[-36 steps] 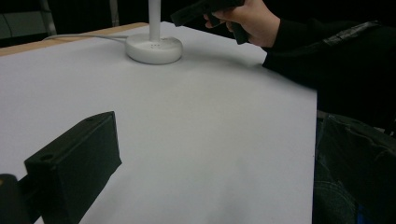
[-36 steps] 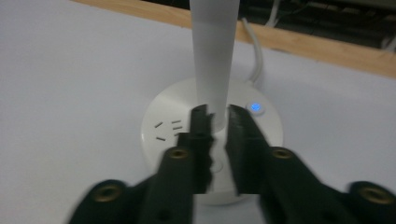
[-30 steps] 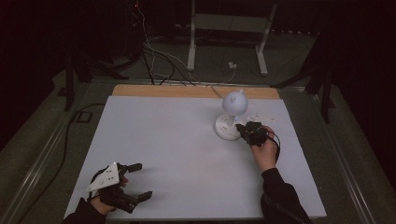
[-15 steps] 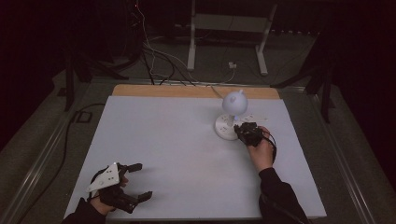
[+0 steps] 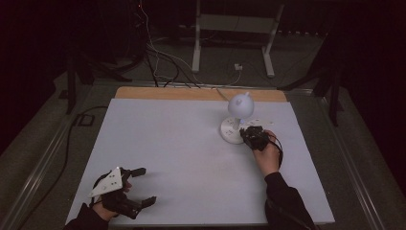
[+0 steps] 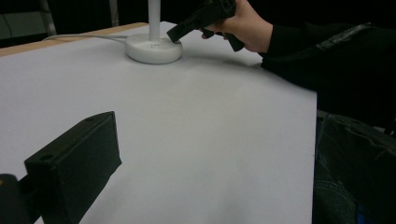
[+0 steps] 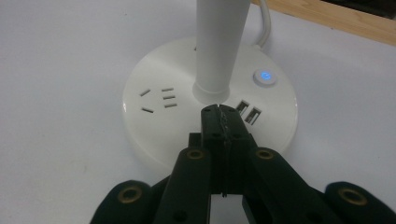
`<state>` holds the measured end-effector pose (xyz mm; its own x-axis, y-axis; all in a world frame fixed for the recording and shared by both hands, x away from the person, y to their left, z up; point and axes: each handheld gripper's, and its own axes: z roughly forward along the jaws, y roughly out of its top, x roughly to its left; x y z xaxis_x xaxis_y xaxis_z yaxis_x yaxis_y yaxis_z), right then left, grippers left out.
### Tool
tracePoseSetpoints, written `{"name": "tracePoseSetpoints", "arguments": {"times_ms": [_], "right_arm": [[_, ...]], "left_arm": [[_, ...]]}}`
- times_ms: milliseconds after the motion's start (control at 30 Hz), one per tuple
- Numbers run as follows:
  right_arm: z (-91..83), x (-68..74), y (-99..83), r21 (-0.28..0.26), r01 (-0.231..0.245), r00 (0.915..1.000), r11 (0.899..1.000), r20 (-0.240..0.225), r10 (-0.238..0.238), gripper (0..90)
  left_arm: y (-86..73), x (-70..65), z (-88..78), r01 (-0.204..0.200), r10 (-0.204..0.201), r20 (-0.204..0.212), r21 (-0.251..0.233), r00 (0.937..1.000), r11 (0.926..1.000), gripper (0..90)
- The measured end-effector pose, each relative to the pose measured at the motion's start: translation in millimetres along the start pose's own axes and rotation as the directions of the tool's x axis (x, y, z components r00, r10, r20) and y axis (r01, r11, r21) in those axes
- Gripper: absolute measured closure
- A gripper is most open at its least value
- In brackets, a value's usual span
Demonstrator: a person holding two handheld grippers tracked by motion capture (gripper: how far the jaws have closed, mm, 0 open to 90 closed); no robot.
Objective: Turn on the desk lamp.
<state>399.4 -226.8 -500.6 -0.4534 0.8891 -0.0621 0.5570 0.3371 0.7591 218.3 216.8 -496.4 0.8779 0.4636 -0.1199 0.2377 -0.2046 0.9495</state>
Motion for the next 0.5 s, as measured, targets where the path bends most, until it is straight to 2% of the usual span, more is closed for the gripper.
{"name": "tracePoseSetpoints", "arguments": {"times_ms": [500], "right_arm": [[1.2,-0.1,-0.2,-0.005,0.001,1.0000,1.000,0.002,-0.001,90.0]], "left_arm": [[-0.1,-0.2,0.5,0.004,-0.004,0.001,0.000,1.0000,1.0000,0.3]]}}
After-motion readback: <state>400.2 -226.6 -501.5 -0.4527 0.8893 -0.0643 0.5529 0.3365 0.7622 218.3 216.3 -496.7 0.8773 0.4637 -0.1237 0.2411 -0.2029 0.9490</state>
